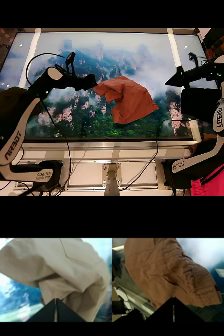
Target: Fold the clothes and pants, and hang the long-sleeved shirts on hangers.
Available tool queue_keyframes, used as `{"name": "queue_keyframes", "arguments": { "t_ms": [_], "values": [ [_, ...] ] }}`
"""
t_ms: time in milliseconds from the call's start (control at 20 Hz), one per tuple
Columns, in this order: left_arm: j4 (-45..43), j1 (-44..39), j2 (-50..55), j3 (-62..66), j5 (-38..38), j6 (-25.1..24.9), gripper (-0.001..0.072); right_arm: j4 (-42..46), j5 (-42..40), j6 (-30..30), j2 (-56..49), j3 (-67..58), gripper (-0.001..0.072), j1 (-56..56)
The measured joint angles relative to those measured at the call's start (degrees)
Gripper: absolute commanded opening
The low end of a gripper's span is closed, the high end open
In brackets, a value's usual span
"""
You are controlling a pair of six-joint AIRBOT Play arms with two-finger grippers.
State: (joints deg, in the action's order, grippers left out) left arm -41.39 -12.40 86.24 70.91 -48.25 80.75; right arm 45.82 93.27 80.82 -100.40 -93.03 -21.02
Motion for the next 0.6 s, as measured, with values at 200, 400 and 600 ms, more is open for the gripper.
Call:
{"name": "queue_keyframes", "arguments": {
  "t_ms": [200,400,600],
  "values": [
    [7.8,2.9,6.8,0.0,-0.2,-2.8,0.0314,0.5,-2.7,0.0,-0.1,4.4,0.054,0.0],
    [10.3,3.7,11.8,0.0,1.6,-1.2,0.026,3.2,-3.1,2.4,-0.1,5.6,0.0539,0.0],
    [8.2,3.9,13.8,0.0,2.2,1.6,0.0235,5.0,-2.0,4.6,-0.1,6.0,0.054,0.0]
  ]
}}
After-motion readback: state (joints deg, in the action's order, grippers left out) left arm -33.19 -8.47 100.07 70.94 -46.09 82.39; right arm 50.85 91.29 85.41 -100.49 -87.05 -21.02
